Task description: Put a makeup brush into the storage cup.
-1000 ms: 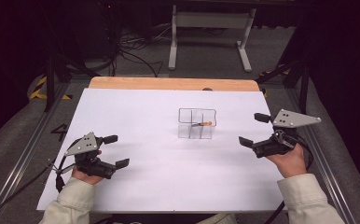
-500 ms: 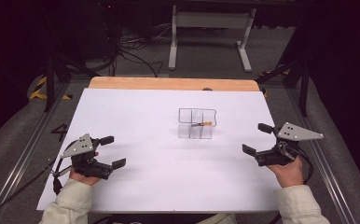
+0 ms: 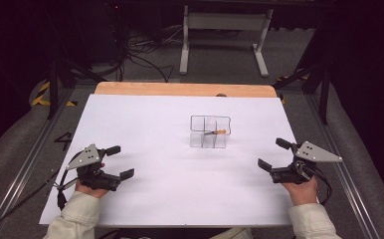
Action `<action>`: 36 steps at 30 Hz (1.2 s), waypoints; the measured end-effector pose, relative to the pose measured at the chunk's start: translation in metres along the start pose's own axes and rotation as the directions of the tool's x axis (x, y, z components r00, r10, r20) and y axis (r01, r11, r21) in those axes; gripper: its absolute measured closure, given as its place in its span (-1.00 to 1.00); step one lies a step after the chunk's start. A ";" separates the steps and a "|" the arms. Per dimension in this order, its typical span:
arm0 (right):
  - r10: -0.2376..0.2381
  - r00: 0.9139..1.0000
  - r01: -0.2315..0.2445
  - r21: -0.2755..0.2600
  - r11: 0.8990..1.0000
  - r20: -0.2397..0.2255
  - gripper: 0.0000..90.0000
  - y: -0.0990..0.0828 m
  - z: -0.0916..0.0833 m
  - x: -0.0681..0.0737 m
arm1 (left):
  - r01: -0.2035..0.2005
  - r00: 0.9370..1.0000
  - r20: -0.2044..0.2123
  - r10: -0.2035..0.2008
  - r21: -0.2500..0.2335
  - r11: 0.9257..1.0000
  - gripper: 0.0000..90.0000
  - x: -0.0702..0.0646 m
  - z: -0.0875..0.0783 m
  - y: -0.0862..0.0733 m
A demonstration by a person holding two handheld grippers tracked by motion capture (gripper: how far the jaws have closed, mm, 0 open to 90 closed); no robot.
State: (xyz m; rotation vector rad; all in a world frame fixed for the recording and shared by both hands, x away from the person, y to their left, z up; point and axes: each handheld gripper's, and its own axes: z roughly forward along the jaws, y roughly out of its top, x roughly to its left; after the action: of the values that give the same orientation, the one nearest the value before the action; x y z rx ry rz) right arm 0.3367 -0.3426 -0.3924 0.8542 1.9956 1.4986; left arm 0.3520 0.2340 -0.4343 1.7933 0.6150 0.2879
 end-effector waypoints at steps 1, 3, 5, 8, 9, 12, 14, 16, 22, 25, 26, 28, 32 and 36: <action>0.000 1.000 0.000 -0.005 1.000 0.006 -1.00 -0.001 0.000 0.000 | 0.000 1.000 -0.001 0.000 -0.001 1.000 -0.95 0.000 0.000 0.000; -0.001 1.000 0.001 -0.014 1.000 0.019 -1.00 -0.005 0.000 0.000 | -0.002 1.000 -0.006 0.002 0.001 1.000 -0.95 0.000 0.001 -0.001; -0.001 1.000 0.002 -0.023 1.000 0.032 -1.00 -0.008 0.000 0.000 | 0.002 1.000 -0.012 -0.002 0.000 1.000 -0.95 0.001 0.001 -0.003; 0.005 0.999 -0.003 -0.042 0.999 0.054 -1.00 -0.014 -0.002 -0.001 | 0.004 1.000 -0.016 -0.004 -0.006 1.000 -0.95 0.001 0.001 -0.003; 0.006 0.998 -0.003 -0.047 0.999 0.061 -1.00 -0.016 -0.003 -0.001 | 0.006 1.000 -0.017 -0.006 -0.013 1.000 -0.95 0.001 0.001 -0.004; 0.008 0.998 -0.004 -0.054 0.999 0.066 -1.00 -0.023 -0.003 -0.001 | 0.005 1.000 -0.023 -0.006 -0.014 1.000 -0.95 0.002 0.001 -0.004; 0.004 0.997 -0.001 -0.042 0.999 0.073 -1.00 -0.027 -0.002 -0.001 | 0.007 1.000 -0.023 -0.007 -0.011 1.000 -0.95 0.003 0.001 -0.005; 0.003 0.998 0.000 -0.034 0.999 0.068 -1.00 -0.031 0.001 0.000 | 0.007 1.000 -0.022 -0.007 -0.004 1.000 -0.95 0.005 0.001 -0.006; 0.006 0.997 -0.006 -0.008 1.000 0.071 -1.00 -0.037 0.008 0.000 | 0.013 0.999 -0.032 -0.013 -0.003 1.000 -0.95 0.008 0.001 -0.008; 0.006 0.997 -0.005 -0.017 1.000 0.077 -1.00 -0.037 0.008 0.001 | 0.011 0.999 -0.035 -0.011 -0.009 1.000 -0.96 0.008 0.002 -0.008; 0.009 0.997 -0.007 -0.024 1.000 0.076 -1.00 -0.037 0.007 0.001 | 0.011 0.999 -0.034 -0.011 -0.009 1.000 -0.95 0.008 0.002 -0.008; 0.011 0.997 -0.010 -0.021 1.000 0.077 -1.00 -0.038 0.008 0.000 | 0.007 0.999 -0.033 -0.007 -0.008 1.000 -0.96 0.008 0.002 -0.008; 0.013 0.997 -0.012 -0.023 1.000 0.070 -1.00 -0.038 0.008 0.001 | 0.010 1.000 -0.030 -0.010 -0.006 1.000 -0.96 0.008 0.002 -0.008; 0.014 0.997 -0.012 -0.020 1.000 0.075 -1.00 -0.038 0.008 0.001 | 0.012 0.999 -0.030 -0.012 -0.003 1.000 -0.96 0.008 0.002 -0.008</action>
State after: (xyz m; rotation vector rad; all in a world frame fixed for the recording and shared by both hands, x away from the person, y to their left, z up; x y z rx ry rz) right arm 0.3350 -0.3445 -0.4313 0.9033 1.9218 1.4693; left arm 0.3578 0.2380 -0.4431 1.7848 0.6454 0.3078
